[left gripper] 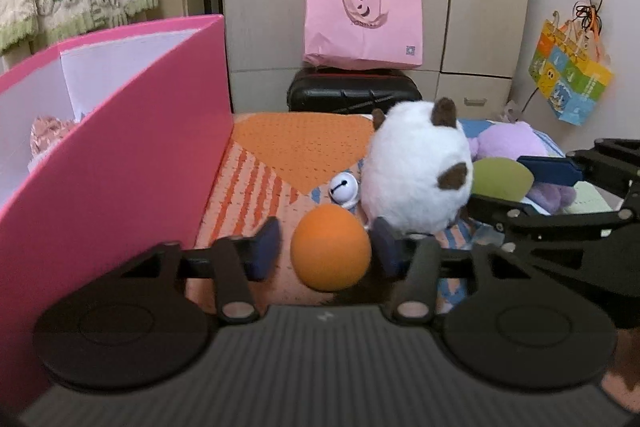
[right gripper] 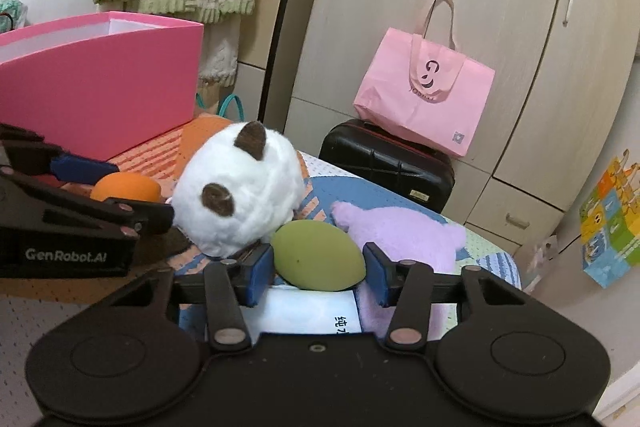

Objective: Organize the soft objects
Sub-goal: 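Grasp the orange ball with the left gripper while the right grasps the green sponge, then carry the orange ball and green sponge into the pink box and release both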

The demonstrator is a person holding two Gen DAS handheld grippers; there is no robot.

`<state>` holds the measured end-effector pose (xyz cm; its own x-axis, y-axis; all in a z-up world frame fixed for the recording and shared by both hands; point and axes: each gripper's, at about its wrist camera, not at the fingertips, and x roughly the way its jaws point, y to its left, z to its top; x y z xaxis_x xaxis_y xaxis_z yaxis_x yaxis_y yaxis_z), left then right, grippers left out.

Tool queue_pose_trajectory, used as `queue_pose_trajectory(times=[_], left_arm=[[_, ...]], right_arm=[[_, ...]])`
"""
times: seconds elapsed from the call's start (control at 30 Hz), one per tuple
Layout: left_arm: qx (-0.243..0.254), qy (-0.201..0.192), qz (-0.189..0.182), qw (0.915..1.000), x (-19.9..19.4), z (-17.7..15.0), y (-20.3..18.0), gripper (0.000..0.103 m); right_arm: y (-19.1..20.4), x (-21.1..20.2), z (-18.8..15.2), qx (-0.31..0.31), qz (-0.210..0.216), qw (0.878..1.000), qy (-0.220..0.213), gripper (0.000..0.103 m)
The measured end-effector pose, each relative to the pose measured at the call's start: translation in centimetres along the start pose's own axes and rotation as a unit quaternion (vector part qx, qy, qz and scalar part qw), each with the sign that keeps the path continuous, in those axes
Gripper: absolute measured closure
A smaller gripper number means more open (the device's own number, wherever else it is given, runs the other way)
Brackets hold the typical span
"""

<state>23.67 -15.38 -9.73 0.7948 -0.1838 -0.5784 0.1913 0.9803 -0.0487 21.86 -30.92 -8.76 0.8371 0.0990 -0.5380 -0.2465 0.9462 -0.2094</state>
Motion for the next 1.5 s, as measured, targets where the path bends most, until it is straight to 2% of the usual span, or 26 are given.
queue_pose_trajectory(times=[0.33, 0.53, 0.8, 1.13, 1.23, 1.5], left_arm=[[-0.011, 0.003, -0.014, 0.9998, -1.8, -0.1, 0.8, 0.065], [-0.007, 0.018, -0.037, 0.9991, -3.8, -0.2, 0.6, 0.065], [0.012, 0.048, -0.075, 0.9960, -6.6, -0.6, 0.6, 0.065], [0.047, 0.067, -0.101, 0.9916, -10.7, -1.5, 1.2, 0.065], [0.053, 0.078, -0.115, 0.9888, -11.8, -2.0, 1.4, 0.065], [0.074, 0.090, -0.139, 0.9834, -15.1, -3.6, 2.3, 0.065]], right_arm=[[0.1, -2.9, -0.1, 0.047, -0.005, 0.999, -0.018, 0.052], [0.3, -4.6, -0.2, 0.090, 0.002, 0.996, 0.004, 0.052], [0.7, -7.0, -0.9, 0.166, 0.035, 0.985, 0.022, 0.052], [2.1, -11.4, -2.7, 0.226, 0.054, 0.972, 0.029, 0.052], [2.7, -12.8, -3.0, 0.232, 0.045, 0.971, 0.035, 0.052], [4.1, -16.1, -3.4, 0.243, 0.100, 0.964, 0.035, 0.052]])
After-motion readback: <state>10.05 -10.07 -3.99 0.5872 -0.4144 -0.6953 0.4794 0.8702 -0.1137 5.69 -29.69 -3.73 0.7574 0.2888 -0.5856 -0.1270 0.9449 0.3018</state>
